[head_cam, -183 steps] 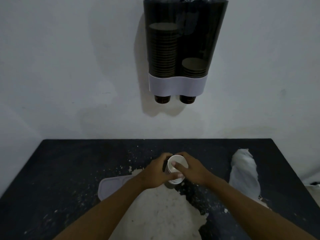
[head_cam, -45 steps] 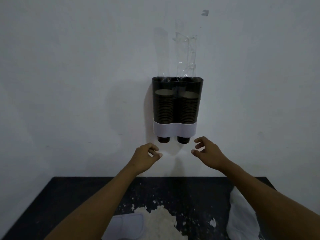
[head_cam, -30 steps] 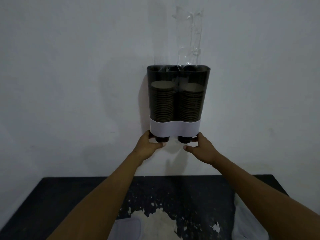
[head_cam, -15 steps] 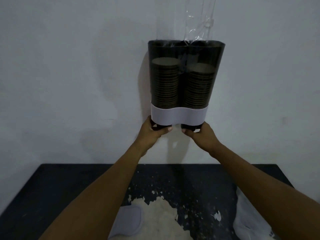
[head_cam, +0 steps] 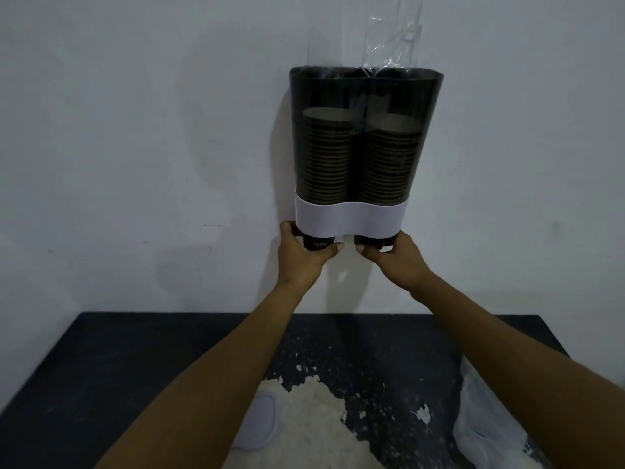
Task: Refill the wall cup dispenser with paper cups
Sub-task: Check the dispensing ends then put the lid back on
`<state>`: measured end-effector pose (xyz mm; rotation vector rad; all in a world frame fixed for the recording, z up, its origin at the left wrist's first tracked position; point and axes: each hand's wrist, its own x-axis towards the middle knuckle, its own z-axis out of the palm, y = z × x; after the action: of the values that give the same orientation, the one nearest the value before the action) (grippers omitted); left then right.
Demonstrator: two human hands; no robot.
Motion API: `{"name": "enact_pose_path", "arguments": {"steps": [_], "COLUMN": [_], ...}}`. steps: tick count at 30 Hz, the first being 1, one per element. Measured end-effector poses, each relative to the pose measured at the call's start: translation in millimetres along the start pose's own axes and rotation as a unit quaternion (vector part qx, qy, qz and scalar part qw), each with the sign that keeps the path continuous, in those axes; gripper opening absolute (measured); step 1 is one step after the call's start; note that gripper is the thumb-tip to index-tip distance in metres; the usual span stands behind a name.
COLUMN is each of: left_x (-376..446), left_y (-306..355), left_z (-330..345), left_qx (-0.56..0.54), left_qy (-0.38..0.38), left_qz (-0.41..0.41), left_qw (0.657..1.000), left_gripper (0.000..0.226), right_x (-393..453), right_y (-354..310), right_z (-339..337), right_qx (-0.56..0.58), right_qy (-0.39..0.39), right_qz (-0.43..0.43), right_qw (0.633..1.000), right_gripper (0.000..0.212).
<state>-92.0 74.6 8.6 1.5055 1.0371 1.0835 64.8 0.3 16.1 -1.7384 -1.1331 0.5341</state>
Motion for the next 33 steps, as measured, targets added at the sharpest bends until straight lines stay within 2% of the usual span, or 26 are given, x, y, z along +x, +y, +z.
{"name": "enact_pose_path", "arguments": {"steps": [4, 10, 27, 30, 33], "left_x": [-1.5, -1.8, -0.9, -1.9, -5.3], "left_y": [-2.0, -1.5, -3.2, -5.4, -13.0], "left_z": [-1.4, -3.0, -2.4, -2.2, -8.4], "left_qx": [-0.003, -0.01, -0.008, 0.01, 0.057], "left_qy": [-0.012, -0.032, -0.031, -0.037, -0.044], "left_qz": [0.006, -0.004, -0.011, -0.017, -0.042], "left_qw": [1.0, 0.999, 0.999, 0.999, 0.997], "left_gripper": [0.07, 0.081, 0.076, 0.073, 0.067], "right_x": [-0.1, 0.1, -3.2, -4.2, -6.0], "right_y": [0.1, 0.5, -0.1, 1.4, 2.8], "right_z": [-0.9, -2.2, 0.2, 2.0, 4.8], "right_qx": [-0.006, -0.019, -0.022, -0.026, -0.021], "right_qy": [-0.003, 0.0, 0.007, 0.008, -0.01], "right_qz": [-0.004, -0.008, 0.001, 0.008, 0.068], "right_qw": [1.0, 1.0, 1.0, 1.0, 0.997], "right_gripper": [0.041, 0.043, 0.044, 0.053, 0.072]}}
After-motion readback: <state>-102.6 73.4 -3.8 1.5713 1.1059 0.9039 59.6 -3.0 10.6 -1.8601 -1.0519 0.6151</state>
